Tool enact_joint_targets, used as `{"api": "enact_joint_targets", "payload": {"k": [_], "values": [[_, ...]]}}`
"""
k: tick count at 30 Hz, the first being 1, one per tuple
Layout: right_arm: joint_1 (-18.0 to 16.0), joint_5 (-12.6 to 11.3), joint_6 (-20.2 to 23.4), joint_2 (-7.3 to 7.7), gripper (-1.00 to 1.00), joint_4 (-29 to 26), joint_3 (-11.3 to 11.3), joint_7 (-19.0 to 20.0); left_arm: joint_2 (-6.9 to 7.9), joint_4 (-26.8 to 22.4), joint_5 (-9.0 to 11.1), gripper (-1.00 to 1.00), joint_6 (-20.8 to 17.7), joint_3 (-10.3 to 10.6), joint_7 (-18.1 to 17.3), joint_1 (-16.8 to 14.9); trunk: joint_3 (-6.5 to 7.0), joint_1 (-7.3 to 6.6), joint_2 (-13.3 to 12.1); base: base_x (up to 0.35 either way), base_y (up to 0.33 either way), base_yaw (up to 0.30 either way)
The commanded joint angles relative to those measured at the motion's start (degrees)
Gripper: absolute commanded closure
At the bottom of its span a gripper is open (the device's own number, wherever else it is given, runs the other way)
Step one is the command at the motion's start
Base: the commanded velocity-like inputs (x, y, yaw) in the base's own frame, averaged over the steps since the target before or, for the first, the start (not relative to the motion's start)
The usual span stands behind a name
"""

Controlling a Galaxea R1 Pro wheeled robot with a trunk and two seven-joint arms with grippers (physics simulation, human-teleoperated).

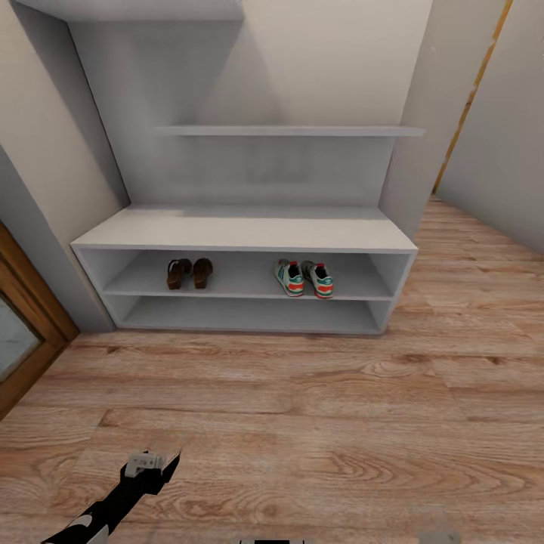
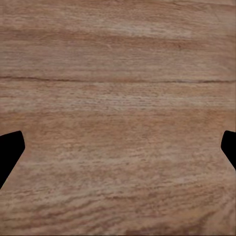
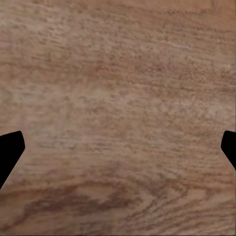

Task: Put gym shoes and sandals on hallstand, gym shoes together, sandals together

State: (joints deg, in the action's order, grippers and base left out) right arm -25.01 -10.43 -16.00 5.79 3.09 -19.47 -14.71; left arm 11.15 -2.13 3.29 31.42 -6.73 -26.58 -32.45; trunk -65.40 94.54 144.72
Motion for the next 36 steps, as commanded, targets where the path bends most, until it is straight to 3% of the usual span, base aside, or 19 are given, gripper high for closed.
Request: {"api": "enact_joint_targets", "payload": {"k": [1, 36], "values": [[0.23, 0.02, 0.00, 0.00, -1.00, -0.01, -0.08, -0.01, 0.04, 0.06, 0.01, -1.00, -0.01, -0.05, 0.01, 0.12, 0.01, 0.00, 0.00, 0.000, 0.000, 0.000], [1.83, -0.03, 0.09, -0.59, -1.00, 0.08, -0.13, 0.12, 0.19, 0.20, 0.05, -1.00, -0.04, -0.04, 0.08, 0.63, 0.01, 0.00, 0.00, 0.000, 0.000, 0.000]]}}
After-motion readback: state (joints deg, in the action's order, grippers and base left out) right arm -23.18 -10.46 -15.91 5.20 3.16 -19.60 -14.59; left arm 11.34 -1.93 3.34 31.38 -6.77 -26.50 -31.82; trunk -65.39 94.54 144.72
